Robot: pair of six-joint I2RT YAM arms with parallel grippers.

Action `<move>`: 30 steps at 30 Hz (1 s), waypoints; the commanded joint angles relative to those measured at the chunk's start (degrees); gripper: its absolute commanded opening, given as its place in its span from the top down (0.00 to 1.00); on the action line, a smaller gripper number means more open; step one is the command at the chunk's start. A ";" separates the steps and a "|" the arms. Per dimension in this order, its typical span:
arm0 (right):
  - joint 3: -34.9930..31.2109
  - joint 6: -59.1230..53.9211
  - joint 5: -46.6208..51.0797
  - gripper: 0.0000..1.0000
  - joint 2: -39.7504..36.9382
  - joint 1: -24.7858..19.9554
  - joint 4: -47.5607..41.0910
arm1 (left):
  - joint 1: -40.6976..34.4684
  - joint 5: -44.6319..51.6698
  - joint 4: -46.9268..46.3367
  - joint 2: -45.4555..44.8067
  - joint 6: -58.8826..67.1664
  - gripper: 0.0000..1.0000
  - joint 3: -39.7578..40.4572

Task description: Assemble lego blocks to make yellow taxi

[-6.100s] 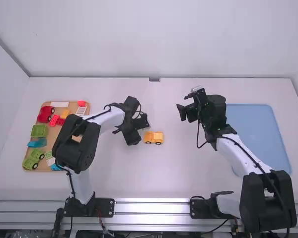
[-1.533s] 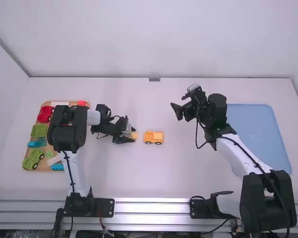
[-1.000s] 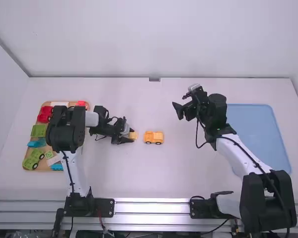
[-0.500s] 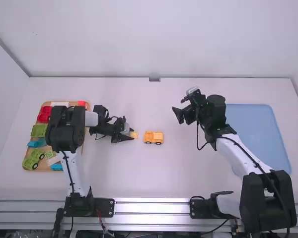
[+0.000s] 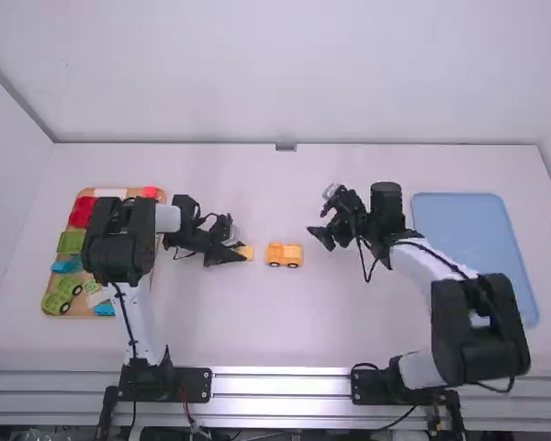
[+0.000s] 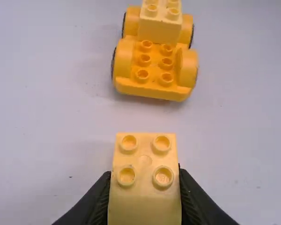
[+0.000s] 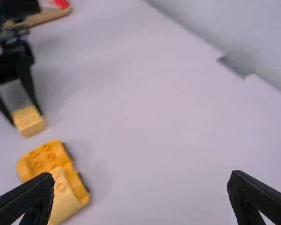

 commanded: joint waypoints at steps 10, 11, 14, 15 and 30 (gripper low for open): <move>-0.11 -14.99 -17.16 0.01 16.72 1.11 5.22 | -8.63 -3.19 1.90 -13.33 -4.11 0.82 -2.16; -0.11 -15.65 -17.57 0.01 18.05 1.64 6.49 | -9.64 -4.79 4.24 -13.35 -6.84 0.82 -2.58; -0.11 -19.54 -17.66 0.01 21.90 3.02 9.62 | -13.51 -10.64 12.74 -13.35 -16.76 0.85 -4.81; -0.11 -19.87 -17.88 0.02 22.27 3.19 10.05 | -13.81 -10.99 13.38 -13.35 -17.31 0.85 -5.05; 3.93 -15.72 -17.31 0.07 32.06 6.95 20.65 | -15.39 -8.33 26.27 -12.35 -26.86 0.93 -9.73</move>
